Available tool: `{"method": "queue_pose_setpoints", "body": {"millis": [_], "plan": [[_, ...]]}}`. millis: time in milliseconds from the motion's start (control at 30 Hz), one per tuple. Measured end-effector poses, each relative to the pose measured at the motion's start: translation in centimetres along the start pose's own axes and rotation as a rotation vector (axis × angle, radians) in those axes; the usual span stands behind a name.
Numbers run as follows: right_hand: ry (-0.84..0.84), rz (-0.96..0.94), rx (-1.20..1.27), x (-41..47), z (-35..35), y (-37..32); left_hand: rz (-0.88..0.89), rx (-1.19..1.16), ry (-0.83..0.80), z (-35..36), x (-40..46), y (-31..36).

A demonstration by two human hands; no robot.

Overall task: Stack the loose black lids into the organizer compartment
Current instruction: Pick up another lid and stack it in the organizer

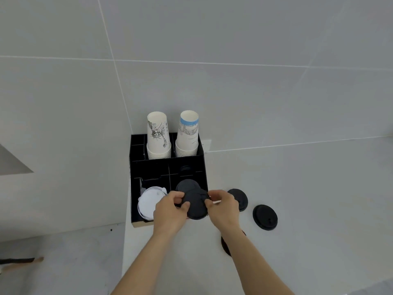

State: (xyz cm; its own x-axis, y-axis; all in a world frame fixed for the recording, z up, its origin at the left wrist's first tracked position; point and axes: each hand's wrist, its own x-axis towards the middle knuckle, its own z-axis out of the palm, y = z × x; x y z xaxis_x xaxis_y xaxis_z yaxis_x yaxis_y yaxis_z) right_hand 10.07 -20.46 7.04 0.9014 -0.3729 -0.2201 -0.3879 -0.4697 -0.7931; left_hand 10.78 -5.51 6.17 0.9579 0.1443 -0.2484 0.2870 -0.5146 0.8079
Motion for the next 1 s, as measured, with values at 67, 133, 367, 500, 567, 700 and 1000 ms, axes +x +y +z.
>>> {"method": "queue_pose_setpoints", "body": {"millis": [67,133,367,500,567,700,1000], "plan": [[0.010,-0.018,0.000,1.5,0.3,-1.3,0.004,-0.004,0.018,-0.6,1.6,0.7],[0.006,-0.035,-0.022,2.8,0.8,-2.3,0.002,-0.007,0.021,-1.0,3.1,1.2],[-0.038,-0.072,-0.139,5.3,2.8,-2.8,-0.037,0.016,0.014,-0.7,6.0,0.8],[-0.083,-0.082,-0.206,5.6,3.8,-1.9,-0.050,0.095,0.000,0.0,6.5,-0.1],[-0.087,-0.088,-0.230,5.7,4.1,-1.7,-0.049,0.128,-0.007,0.4,6.7,-0.6],[-0.061,-0.121,-0.267,5.7,4.3,-1.2,-0.028,0.205,0.003,1.0,6.9,-1.1],[0.007,-0.111,-0.345,5.4,4.9,-1.1,0.015,0.255,0.017,1.5,6.7,-1.2]]}}
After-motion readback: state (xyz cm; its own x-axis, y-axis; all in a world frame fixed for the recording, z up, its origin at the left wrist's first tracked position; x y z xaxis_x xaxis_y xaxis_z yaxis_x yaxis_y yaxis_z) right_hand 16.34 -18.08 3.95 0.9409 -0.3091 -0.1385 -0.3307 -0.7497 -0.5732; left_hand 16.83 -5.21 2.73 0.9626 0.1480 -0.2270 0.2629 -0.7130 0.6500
